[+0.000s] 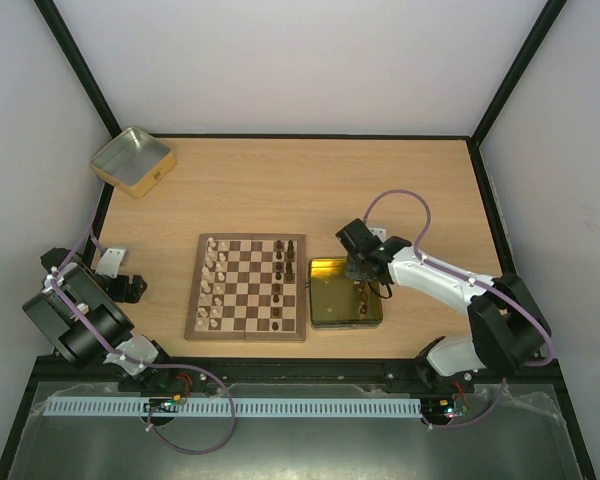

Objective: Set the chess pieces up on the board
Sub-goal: Pick up the chess piece from the storage box, then place the chess piece on the chessboard.

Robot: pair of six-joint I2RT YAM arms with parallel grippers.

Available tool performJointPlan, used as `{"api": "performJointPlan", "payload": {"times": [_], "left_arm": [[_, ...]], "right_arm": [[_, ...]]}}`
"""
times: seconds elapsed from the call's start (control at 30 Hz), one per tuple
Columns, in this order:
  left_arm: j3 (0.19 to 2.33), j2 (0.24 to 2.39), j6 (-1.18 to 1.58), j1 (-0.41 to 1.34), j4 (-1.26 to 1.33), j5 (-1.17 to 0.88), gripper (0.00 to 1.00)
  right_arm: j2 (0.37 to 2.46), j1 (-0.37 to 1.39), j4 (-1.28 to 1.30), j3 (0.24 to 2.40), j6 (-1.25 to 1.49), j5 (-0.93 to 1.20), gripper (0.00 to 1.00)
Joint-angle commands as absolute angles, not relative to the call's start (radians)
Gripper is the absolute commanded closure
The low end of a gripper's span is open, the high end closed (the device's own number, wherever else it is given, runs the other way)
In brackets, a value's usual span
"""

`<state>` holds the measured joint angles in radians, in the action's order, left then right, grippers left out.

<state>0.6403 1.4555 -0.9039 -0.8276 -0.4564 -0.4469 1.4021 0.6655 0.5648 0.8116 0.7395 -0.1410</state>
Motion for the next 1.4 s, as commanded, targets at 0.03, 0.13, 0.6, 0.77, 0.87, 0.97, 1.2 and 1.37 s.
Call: {"api": "performJointPlan", "payload": {"times": [0.03, 0.13, 0.6, 0.77, 0.87, 0.97, 1.2, 1.37], "left_arm": [[0.584, 1.503, -0.867, -0.824, -0.588, -0.392, 0.01], [0.582, 1.506, -0.864, -0.824, -0.581, -0.392, 0.01], [0.578, 1.497, -0.862, -0.824, -0.576, -0.394, 0.01], [0.577, 1.497, -0.862, -0.824, -0.577, -0.393, 0.01], [0.578, 1.498, -0.862, -0.825, -0.577, -0.392, 0.01], [0.577, 1.496, -0.863, -0.824, -0.579, -0.393, 0.01], [0.579, 1.499, -0.867, -0.823, -0.583, -0.392, 0.01], [0.581, 1.5, -0.869, -0.822, -0.586, -0.393, 0.01]], "right_arm": [[1.341, 0.721, 0.644, 0.888, 0.767, -0.144, 0.98], [1.34, 0.801, 0.681, 0.934, 0.811, -0.165, 0.98], [1.498, 1.064, 0.592, 1.04, 0.942, -0.132, 0.98], [1.531, 1.096, 0.556, 1.048, 0.951, -0.124, 0.98], [1.55, 1.105, 0.545, 1.054, 0.954, -0.12, 0.98], [1.567, 1.113, 0.54, 1.063, 0.949, -0.123, 0.98], [1.608, 1.118, 0.541, 1.094, 0.935, -0.14, 0.98], [1.649, 1.118, 0.547, 1.127, 0.92, -0.147, 0.98]]}}
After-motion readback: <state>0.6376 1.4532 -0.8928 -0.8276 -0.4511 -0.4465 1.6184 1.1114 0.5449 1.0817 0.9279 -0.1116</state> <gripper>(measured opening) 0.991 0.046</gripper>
